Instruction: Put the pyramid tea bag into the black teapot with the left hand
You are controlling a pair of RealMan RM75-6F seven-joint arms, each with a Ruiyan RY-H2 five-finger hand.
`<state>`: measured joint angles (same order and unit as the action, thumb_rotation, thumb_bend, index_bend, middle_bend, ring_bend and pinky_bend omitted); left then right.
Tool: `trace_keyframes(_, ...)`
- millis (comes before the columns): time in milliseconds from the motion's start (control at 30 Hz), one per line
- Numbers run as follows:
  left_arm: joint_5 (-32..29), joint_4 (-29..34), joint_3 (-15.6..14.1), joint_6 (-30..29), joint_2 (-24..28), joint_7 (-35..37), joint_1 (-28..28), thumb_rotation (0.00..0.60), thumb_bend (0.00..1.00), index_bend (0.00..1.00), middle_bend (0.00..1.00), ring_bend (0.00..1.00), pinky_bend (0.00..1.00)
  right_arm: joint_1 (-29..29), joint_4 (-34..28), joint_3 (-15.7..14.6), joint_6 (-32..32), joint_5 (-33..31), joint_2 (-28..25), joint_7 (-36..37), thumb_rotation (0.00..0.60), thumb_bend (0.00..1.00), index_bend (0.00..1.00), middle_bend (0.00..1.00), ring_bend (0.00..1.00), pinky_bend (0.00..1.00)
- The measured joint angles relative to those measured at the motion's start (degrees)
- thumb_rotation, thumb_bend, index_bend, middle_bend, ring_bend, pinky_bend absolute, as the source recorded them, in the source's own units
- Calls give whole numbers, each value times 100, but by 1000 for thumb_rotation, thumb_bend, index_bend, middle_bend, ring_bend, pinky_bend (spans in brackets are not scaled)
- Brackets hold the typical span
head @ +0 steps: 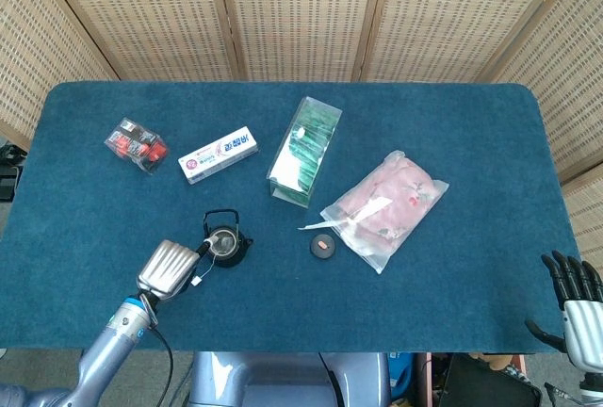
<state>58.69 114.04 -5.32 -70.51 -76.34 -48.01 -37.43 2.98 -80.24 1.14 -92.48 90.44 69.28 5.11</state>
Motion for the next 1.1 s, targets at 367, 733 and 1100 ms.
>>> trace_keyframes(367, 1304, -60, -180, -1085, 334, 1123, 883, 600, 689, 110, 353, 308, 326, -30, 27, 4, 1, 42, 1, 41, 600, 71, 92, 138, 0, 84)
trace_keyframes(733, 2005, -649, -243, -2027, 430, 2355, 1779, 600, 503, 70, 43, 4, 0, -91, 37, -4, -21, 175, 19, 60, 600, 71, 92, 137, 0, 84)
trace_keyframes(1100, 2574, -1379, -316, -2812, 385, 3334, 2843, 600, 486, 69, 3, 0, 0, -210, -7, -61, -9, 402, 33, -4, 600, 71, 91, 138, 0, 84)
